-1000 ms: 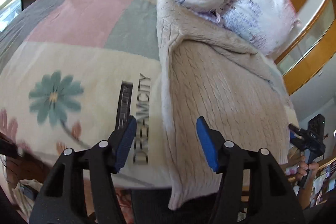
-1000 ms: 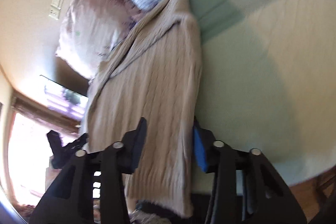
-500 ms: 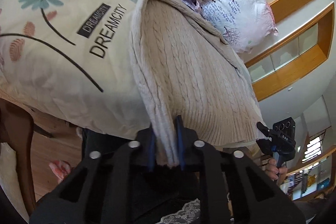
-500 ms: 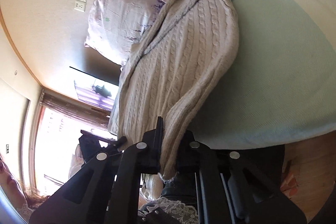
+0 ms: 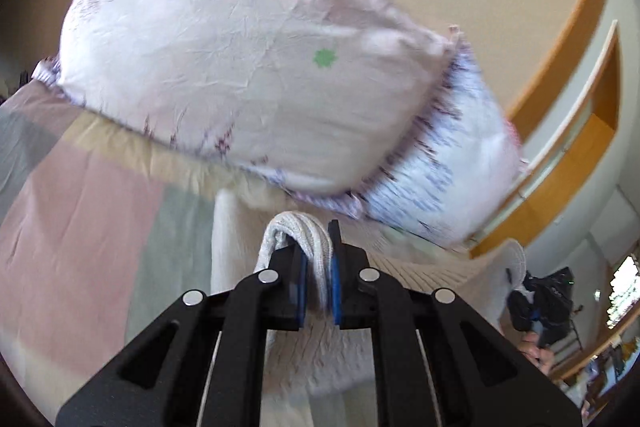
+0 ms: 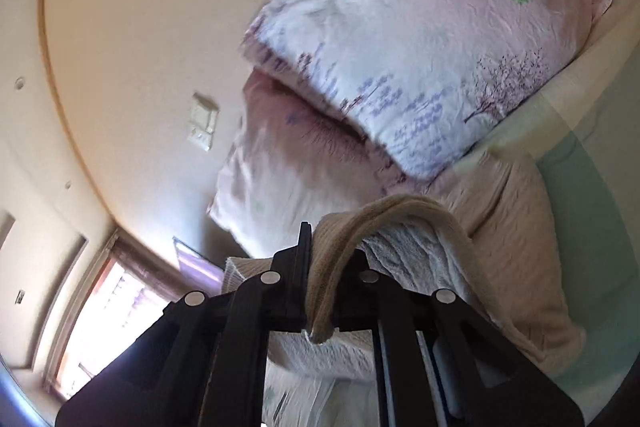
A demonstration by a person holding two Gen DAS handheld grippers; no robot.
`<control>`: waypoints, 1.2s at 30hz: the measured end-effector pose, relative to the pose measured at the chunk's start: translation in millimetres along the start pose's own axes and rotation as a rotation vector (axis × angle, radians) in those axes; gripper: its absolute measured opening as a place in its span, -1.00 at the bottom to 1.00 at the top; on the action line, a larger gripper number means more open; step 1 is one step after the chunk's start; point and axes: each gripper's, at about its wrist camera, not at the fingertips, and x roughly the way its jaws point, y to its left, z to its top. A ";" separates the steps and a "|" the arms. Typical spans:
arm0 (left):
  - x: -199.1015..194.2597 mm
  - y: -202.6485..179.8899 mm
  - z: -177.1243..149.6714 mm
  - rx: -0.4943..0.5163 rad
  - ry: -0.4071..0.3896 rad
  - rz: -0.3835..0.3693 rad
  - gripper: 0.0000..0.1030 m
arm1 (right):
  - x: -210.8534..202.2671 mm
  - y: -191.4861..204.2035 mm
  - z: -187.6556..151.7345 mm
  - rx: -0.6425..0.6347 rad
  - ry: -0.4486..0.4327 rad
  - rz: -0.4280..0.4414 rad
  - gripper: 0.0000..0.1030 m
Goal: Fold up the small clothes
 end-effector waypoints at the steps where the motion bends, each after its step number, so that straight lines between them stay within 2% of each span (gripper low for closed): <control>1: 23.3 1.8 7.3 0.004 0.028 0.030 -0.72 | 20.1 -14.0 12.0 0.026 -0.015 -0.056 -0.82; 2: 45.7 8.4 11.8 0.006 0.068 0.083 -0.69 | 39.7 -29.9 20.6 0.041 -0.011 -0.142 -0.73; 3: 60.3 15.5 12.6 0.003 0.100 0.133 -0.56 | 51.8 -42.4 23.4 0.051 0.001 -0.214 -0.59; 4: 68.6 23.4 12.9 -0.012 0.128 0.179 -0.28 | 67.2 -61.1 27.9 0.059 0.037 -0.355 -0.18; 5: 68.4 34.0 12.8 -0.041 0.145 0.186 -0.09 | 68.9 -71.0 26.5 0.071 0.054 -0.412 0.01; 6: 59.8 44.5 11.1 -0.069 0.135 0.149 0.20 | 65.4 -79.0 24.7 0.092 0.057 -0.433 0.01; 7: 51.6 51.9 8.1 -0.079 0.123 0.121 0.44 | 55.0 -84.0 22.4 0.096 0.046 -0.407 0.26; 8: 42.2 60.5 3.9 -0.079 0.122 0.107 0.50 | 44.4 -84.0 20.7 0.074 0.026 -0.403 0.66; 9: 39.5 66.8 0.9 -0.079 0.147 0.101 0.50 | 31.2 -81.4 19.4 0.036 -0.016 -0.422 0.78; 11: 41.9 81.4 -9.2 -0.122 0.224 0.060 0.50 | 18.8 -80.0 21.4 -0.001 -0.036 -0.422 0.80; 14: 52.8 89.6 -26.0 -0.183 0.301 0.010 0.48 | 15.3 -85.9 20.4 0.014 -0.003 -0.390 0.80; 17: 71.5 89.2 -38.4 -0.212 0.338 0.001 0.36 | 13.5 -85.6 17.5 0.010 0.029 -0.380 0.80; 18: 72.6 87.0 -39.6 -0.198 0.309 0.010 0.35 | 13.7 -84.4 17.9 0.008 0.037 -0.379 0.80; 20: 78.3 83.6 -41.4 -0.200 0.304 0.024 0.03 | 18.6 -82.1 14.6 0.008 0.055 -0.374 0.80; 21: 85.8 84.9 -45.1 -0.245 0.339 -0.012 -0.48 | 15.0 -81.6 13.3 0.009 0.061 -0.367 0.80; 24: 86.8 86.6 -46.9 -0.349 0.325 -0.048 -0.59 | 6.0 -81.8 12.6 0.015 0.073 -0.344 0.80; 26: 78.8 78.0 -41.5 -0.420 0.285 -0.149 -0.63 | -5.7 -80.4 15.2 0.010 0.064 -0.332 0.80; 27: 76.4 65.7 -36.2 -0.420 0.267 -0.191 -0.64 | -12.4 -79.2 17.2 0.000 0.054 -0.332 0.80; 29: 77.7 22.5 -21.1 -0.359 0.237 -0.285 -0.66 | -27.6 -74.6 22.8 -0.024 0.017 -0.339 0.80; 31: 96.5 -33.5 -9.2 -0.299 0.239 -0.399 -0.68 | -43.3 -70.6 29.8 -0.049 -0.026 -0.356 0.80; 34: 152.0 -108.0 -11.2 -0.269 0.305 -0.568 -0.67 | -60.1 -69.1 37.4 -0.068 -0.083 -0.398 0.80; 36: 207.5 -150.0 -28.2 -0.305 0.426 -0.691 -0.59 | -61.9 -71.7 41.0 -0.068 -0.090 -0.426 0.80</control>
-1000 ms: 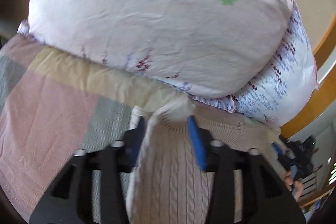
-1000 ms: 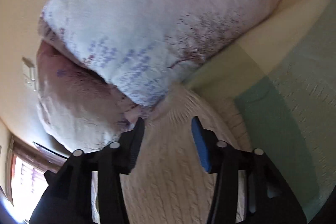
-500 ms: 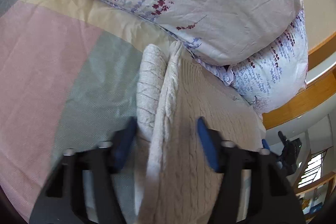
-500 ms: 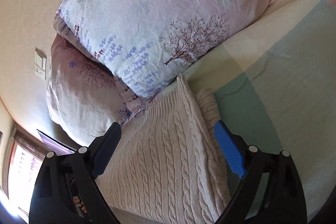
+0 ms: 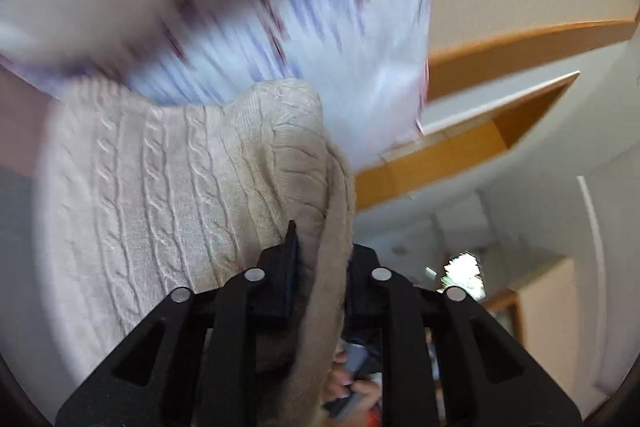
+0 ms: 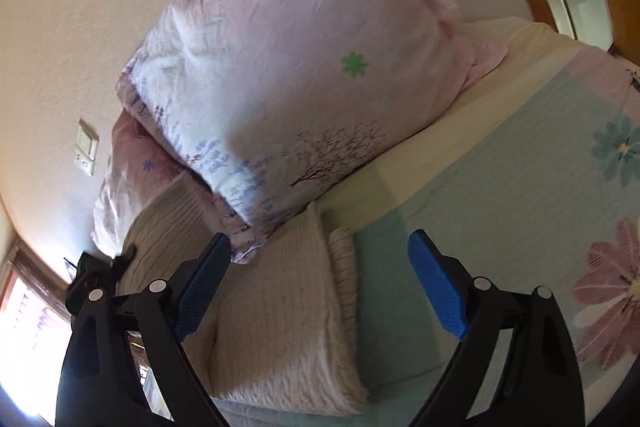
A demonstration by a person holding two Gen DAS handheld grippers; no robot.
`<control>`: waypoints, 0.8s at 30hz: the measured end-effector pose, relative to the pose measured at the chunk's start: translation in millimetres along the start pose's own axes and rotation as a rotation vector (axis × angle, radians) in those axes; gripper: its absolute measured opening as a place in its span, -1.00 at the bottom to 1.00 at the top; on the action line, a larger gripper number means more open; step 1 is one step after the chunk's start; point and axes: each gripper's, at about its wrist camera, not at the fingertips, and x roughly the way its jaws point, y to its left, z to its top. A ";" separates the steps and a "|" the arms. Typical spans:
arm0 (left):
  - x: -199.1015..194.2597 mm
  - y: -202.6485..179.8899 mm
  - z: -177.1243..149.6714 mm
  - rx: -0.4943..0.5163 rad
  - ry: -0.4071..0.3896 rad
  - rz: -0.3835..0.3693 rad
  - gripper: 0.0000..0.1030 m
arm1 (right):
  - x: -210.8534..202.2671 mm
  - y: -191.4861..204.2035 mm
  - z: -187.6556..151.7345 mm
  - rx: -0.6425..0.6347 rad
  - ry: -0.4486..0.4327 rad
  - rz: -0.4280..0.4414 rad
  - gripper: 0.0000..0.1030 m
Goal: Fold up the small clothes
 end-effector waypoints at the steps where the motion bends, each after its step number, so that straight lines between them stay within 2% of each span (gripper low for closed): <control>1: 29.1 7.9 0.0 -0.050 0.069 -0.039 -0.49 | 3.0 -2.2 1.8 -0.003 0.011 -0.019 0.80; 2: 50.8 16.9 -3.6 -0.111 0.119 -0.061 -0.48 | 5.9 -4.5 3.7 0.000 0.030 -0.028 0.79; 3: 55.0 20.4 -6.4 -0.133 0.127 -0.068 -0.48 | 7.7 -9.4 6.1 0.009 0.055 -0.027 0.79; 5: 34.7 18.4 -7.9 -0.083 0.081 -0.047 -0.07 | 14.1 -17.7 10.8 0.049 0.121 0.009 0.80; 6: 12.3 15.8 -6.6 -0.029 0.023 0.009 0.30 | 17.3 -21.7 12.7 0.065 0.150 0.033 0.81; 7: -7.6 14.6 -5.3 0.013 -0.031 0.069 0.48 | 23.8 -26.3 14.8 0.083 0.189 0.056 0.84; 8: -31.0 15.3 -4.9 0.056 -0.087 0.161 0.51 | 31.4 -28.4 15.7 0.097 0.223 0.068 0.85; 9: -47.6 19.2 -4.4 0.076 -0.110 0.258 0.55 | 44.9 -31.1 15.8 0.114 0.277 0.080 0.85; 11: -60.5 36.0 -3.9 0.055 -0.075 0.405 0.56 | 68.0 -30.8 12.8 0.130 0.355 0.084 0.85; 13: -56.1 55.1 -10.8 0.018 0.002 0.481 0.56 | 91.5 -25.0 5.1 0.124 0.427 0.087 0.85; 16: -36.5 75.9 -28.1 0.039 0.086 0.544 0.57 | 115.0 -12.9 -8.1 0.083 0.492 0.066 0.80; 18: -28.5 81.5 -35.6 0.047 0.091 0.519 0.59 | 118.8 -5.0 -12.9 0.052 0.487 0.063 0.61; 20: -18.3 81.5 -40.3 0.054 0.085 0.492 0.58 | 124.3 -3.1 -19.3 0.049 0.511 0.058 0.18; 22: -8.1 84.7 -43.2 0.045 0.087 0.453 0.31 | 125.0 -3.6 -23.6 0.051 0.500 0.064 -0.18; 23: -5.5 84.3 -41.9 0.051 0.077 0.451 0.23 | 123.8 -4.9 -25.6 0.089 0.492 0.089 -0.27; 24: -6.3 83.1 -42.2 0.059 0.074 0.439 0.03 | 122.5 -4.6 -26.3 0.107 0.483 0.097 -0.30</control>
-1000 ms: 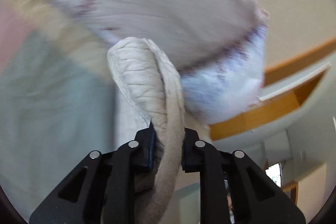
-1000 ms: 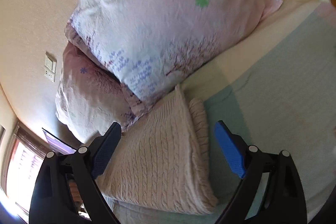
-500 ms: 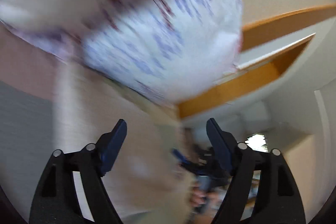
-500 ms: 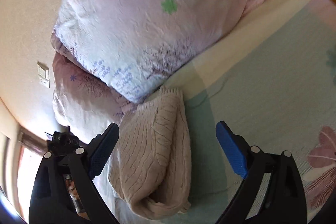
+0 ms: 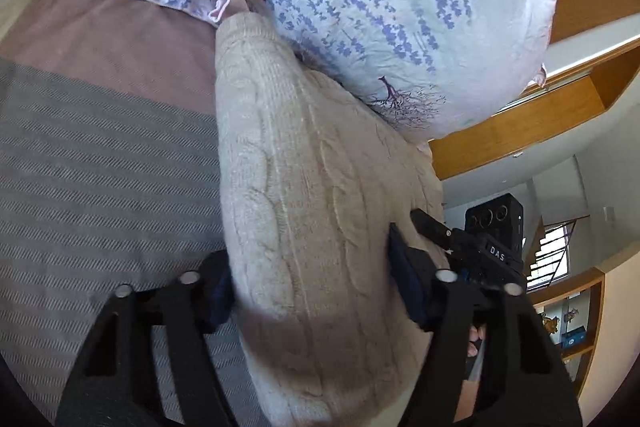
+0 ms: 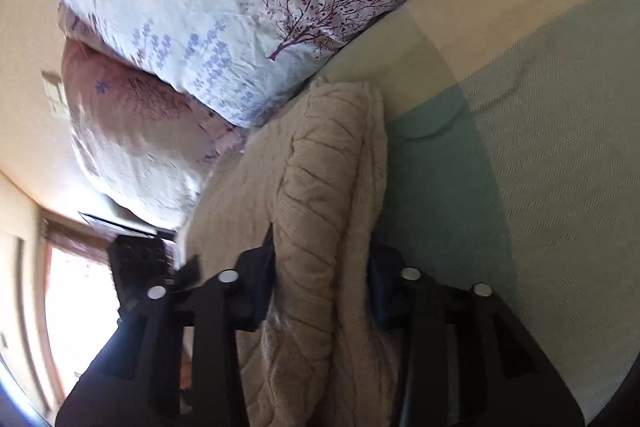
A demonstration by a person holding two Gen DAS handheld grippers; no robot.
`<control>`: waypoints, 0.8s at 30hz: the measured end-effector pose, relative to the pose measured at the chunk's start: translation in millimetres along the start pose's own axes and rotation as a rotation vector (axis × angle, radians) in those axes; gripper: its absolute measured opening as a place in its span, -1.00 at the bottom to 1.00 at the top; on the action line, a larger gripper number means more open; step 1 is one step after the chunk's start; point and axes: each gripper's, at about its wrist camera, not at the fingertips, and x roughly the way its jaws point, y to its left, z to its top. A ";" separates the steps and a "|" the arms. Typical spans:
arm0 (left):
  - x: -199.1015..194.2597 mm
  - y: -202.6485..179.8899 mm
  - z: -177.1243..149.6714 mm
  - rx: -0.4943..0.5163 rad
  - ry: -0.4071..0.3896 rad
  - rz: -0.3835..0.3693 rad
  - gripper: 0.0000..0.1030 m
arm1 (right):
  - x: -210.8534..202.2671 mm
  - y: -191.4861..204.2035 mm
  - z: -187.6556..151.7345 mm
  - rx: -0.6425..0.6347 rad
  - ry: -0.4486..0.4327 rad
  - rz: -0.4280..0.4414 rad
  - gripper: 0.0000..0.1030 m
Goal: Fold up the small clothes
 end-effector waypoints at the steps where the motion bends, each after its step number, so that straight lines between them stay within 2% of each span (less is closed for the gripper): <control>1: -6.8 1.0 -0.4 0.008 0.005 -0.021 -0.16 | -2.1 5.4 -4.0 -0.006 -0.015 0.016 -0.33; 3: -27.7 -2.0 1.9 0.040 0.021 -0.055 -0.25 | -4.0 24.9 -13.4 -0.032 -0.022 0.090 -0.37; 6: -81.2 -9.5 -3.3 0.145 -0.043 0.001 -0.24 | 8.2 57.0 -27.5 -0.096 0.007 0.150 -0.38; 7: -96.0 -6.6 -3.1 0.162 -0.066 0.026 -0.17 | 20.3 69.6 -32.6 -0.123 0.024 0.161 -0.38; 9: -111.8 -4.2 -1.8 0.214 -0.108 0.175 0.01 | 45.2 82.6 -37.3 -0.159 0.057 0.138 -0.35; 10: -116.3 -0.6 -2.4 0.238 -0.126 0.270 0.11 | 64.7 86.5 -39.3 -0.174 0.081 0.089 -0.29; 11: -119.8 4.3 -3.7 0.247 -0.139 0.388 0.13 | 76.1 87.3 -40.4 -0.182 0.089 0.033 -0.18; 12: -129.8 10.5 -6.8 0.252 -0.156 0.445 0.14 | 80.1 86.7 -41.6 -0.181 0.081 -0.031 -0.12; 13: -141.7 12.4 -10.9 0.259 -0.179 0.461 0.27 | 75.9 84.5 -42.4 -0.166 0.056 -0.045 -0.09; 15: -165.6 6.8 -26.9 0.300 -0.254 0.487 0.56 | 54.2 81.3 -43.1 -0.140 -0.034 0.003 -0.08; 16: -176.3 2.6 -37.3 0.330 -0.293 0.507 0.66 | 40.6 81.6 -42.0 -0.141 -0.093 0.009 -0.07; 17: -184.7 -0.3 -43.7 0.347 -0.317 0.519 0.68 | 32.8 81.8 -40.5 -0.143 -0.120 0.018 -0.07; 18: -188.4 -4.5 -51.0 0.360 -0.332 0.527 0.74 | 31.3 81.5 -37.6 -0.135 -0.120 0.020 -0.07; 19: -189.2 -11.7 -57.9 0.364 -0.347 0.555 0.97 | 36.0 82.8 -35.3 -0.119 -0.098 0.028 -0.07; 21: -181.9 -25.7 -75.6 0.403 -0.393 0.626 0.96 | 56.2 89.5 -33.6 -0.125 -0.032 0.031 -0.07; 22: -179.0 -31.3 -87.1 0.440 -0.397 0.659 0.97 | 67.5 94.3 -33.1 -0.138 -0.009 0.012 -0.32; 23: -176.9 -33.0 -92.5 0.457 -0.399 0.696 0.97 | 73.3 95.8 -37.6 -0.156 -0.014 -0.014 -0.79; 24: -172.2 -37.9 -100.4 0.473 -0.403 0.745 0.97 | 75.6 97.0 -37.6 -0.176 -0.033 -0.057 -0.79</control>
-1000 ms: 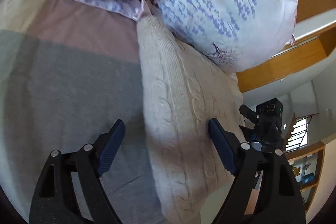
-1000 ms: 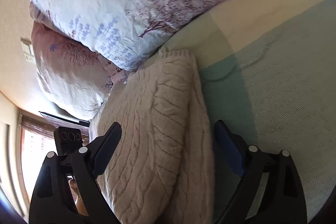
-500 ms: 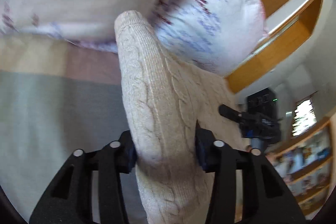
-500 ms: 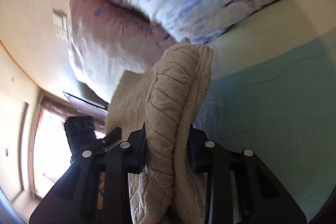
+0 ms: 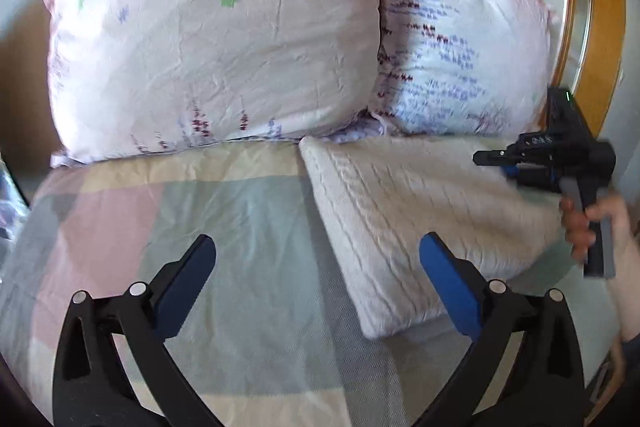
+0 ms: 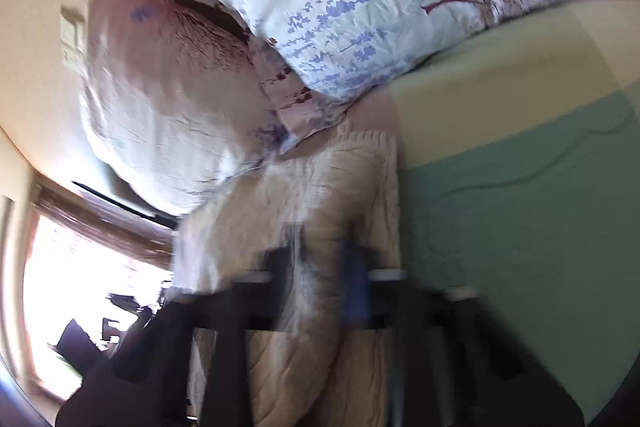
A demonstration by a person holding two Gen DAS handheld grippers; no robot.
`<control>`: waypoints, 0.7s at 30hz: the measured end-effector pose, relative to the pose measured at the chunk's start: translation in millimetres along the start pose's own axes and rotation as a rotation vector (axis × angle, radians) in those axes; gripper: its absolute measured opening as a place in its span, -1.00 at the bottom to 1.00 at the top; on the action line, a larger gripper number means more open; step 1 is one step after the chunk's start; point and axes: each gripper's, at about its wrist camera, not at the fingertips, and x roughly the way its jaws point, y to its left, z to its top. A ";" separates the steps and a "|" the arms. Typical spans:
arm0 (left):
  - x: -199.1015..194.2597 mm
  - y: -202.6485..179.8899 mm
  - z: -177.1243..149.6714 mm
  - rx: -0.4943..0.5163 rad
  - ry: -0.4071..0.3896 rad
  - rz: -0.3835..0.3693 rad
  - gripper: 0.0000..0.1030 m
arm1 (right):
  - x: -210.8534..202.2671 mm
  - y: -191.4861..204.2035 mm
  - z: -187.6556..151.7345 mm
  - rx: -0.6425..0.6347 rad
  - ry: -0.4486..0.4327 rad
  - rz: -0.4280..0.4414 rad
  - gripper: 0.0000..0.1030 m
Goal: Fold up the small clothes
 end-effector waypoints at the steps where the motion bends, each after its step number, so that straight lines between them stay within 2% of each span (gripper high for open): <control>1: -2.8 -6.3 -3.5 0.018 0.001 0.023 0.97 | -2.4 -2.6 2.2 0.014 -0.048 -0.042 -0.80; 3: -4.9 -15.0 -15.4 0.047 0.007 0.022 0.97 | -3.6 -18.6 11.5 0.102 -0.088 -0.055 -0.80; 5: 0.7 -21.1 -23.6 0.047 0.033 -0.005 0.97 | 1.5 -35.0 15.6 0.175 -0.082 -0.082 -0.80; 8: 14.1 -27.4 -30.7 0.030 0.099 -0.012 0.97 | -12.2 -24.1 6.1 0.118 -0.102 -0.103 -0.73; 9: 18.0 -29.2 -33.1 0.030 0.115 -0.007 0.97 | -27.0 -15.1 -1.3 0.082 -0.136 -0.152 -0.69; 10: 20.2 -30.7 -35.4 0.030 0.121 -0.003 0.97 | -35.0 -3.3 -6.5 0.046 -0.171 -0.212 -0.44; 11: 21.8 -33.3 -38.2 0.031 0.120 -0.002 0.97 | -48.8 3.2 -13.4 0.008 -0.206 -0.263 0.24; 12: 23.1 -35.5 -40.0 0.032 0.118 -0.003 0.97 | -64.5 11.4 -24.6 -0.031 -0.242 -0.294 0.59; 13: 23.7 -38.1 -41.8 0.031 0.117 -0.002 0.97 | -86.3 20.5 -46.1 -0.092 -0.293 -0.288 0.89; 14: 25.3 -40.6 -43.1 0.030 0.121 0.004 0.97 | -97.1 24.0 -56.2 -0.126 -0.306 -0.286 0.89; 16: 30.8 -44.5 -42.8 0.029 0.147 0.020 0.97 | -109.5 32.4 -88.3 -0.208 -0.277 -0.323 0.90; 18: 34.7 -47.8 -43.3 0.013 0.166 0.043 0.97 | -98.6 39.5 -119.6 -0.271 -0.210 -0.382 0.92; 20: 36.8 -52.3 -44.8 0.016 0.183 0.067 0.97 | -80.1 46.3 -135.2 -0.306 -0.168 -0.460 0.97; 21: 37.3 -54.6 -45.6 0.026 0.188 0.075 0.97 | -70.0 51.0 -145.7 -0.338 -0.139 -0.469 0.97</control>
